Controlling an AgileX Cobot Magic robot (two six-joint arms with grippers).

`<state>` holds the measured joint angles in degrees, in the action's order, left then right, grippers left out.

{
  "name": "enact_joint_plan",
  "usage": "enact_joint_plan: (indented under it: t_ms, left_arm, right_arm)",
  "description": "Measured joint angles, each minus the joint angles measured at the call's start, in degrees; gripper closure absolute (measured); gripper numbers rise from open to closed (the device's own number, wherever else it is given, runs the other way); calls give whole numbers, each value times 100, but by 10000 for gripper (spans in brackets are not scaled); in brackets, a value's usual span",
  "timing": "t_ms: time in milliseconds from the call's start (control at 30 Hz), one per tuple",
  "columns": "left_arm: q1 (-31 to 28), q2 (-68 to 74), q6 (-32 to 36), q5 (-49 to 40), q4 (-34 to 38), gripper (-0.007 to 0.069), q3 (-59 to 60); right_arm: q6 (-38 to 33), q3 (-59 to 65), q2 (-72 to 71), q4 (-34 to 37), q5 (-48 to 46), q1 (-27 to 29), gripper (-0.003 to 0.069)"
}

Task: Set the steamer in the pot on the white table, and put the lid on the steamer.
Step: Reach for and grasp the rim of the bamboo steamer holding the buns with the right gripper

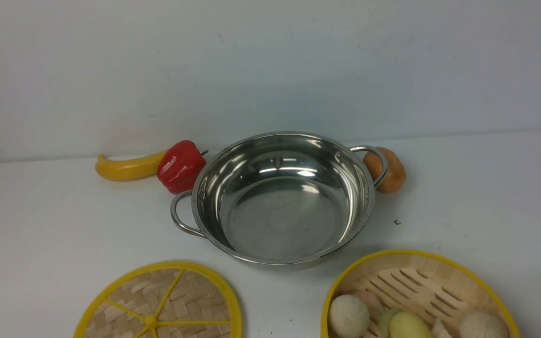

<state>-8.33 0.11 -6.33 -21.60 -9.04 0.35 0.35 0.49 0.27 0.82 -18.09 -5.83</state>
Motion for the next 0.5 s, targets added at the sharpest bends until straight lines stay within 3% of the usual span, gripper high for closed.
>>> enact_joint_plan:
  t_ms: [167, 267, 500]
  left_arm:
    - [0, 0, 0, 0, 0, 163, 0]
    - [0, 0, 0, 0, 0, 163, 0]
    - [0, 0, 0, 0, 0, 163, 0]
  right_arm:
    - [275, -12, -17, 515, 310, 0, 410]
    - [297, -395, -27, 647, 44, 0, 410]
    - [102, -2297, 326, 648, -1735, 0, 410]
